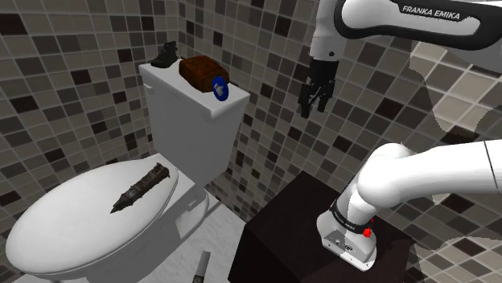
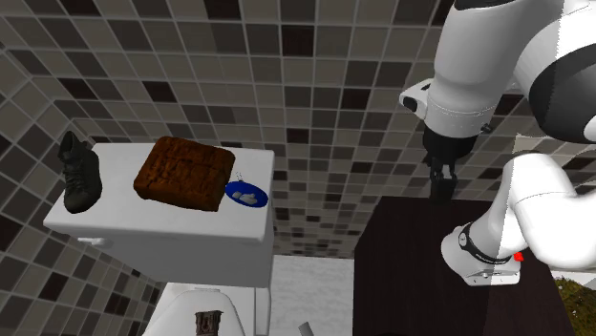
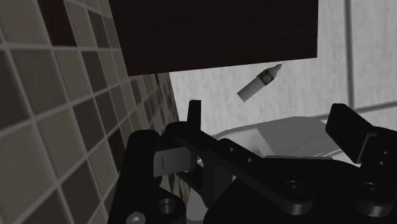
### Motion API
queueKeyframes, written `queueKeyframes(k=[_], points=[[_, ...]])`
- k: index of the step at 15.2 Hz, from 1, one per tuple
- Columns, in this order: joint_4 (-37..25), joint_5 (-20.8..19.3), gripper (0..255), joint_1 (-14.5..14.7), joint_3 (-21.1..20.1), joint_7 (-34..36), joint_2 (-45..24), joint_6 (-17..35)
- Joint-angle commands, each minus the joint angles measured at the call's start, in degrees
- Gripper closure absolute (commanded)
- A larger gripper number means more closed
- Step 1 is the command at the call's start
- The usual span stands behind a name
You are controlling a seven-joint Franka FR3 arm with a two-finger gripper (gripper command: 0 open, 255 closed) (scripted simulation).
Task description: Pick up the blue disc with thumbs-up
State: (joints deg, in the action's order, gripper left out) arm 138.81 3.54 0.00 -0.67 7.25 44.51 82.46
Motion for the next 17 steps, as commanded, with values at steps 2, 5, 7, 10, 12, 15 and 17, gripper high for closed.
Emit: queueKeyframes(k=[2, 5, 7, 10, 12, 15, 17], points=[[-1.2, 0.1, 0, 0.0, -0.2, 0.1, -2.3, 1.3], [-5.1, 0.2, 0, 0.1, -0.6, 0.3, -9.0, 4.7], [-8.0, 0.3, 0, 0.2, -0.9, 0.5, -13.5, 6.5], [-12.9, 0.3, 0, 0.2, -1.2, 0.8, -20.1, 8.7], [-16.6, 0.2, 0, 0.3, -1.5, 1.1, -24.4, 9.9], [-22.5, 0.0, 0, 0.3, -1.8, 1.5, -31.0, 11.0], [-26.8, -0.2, 0, 0.4, -2.0, 1.8, -35.3, 11.3]])
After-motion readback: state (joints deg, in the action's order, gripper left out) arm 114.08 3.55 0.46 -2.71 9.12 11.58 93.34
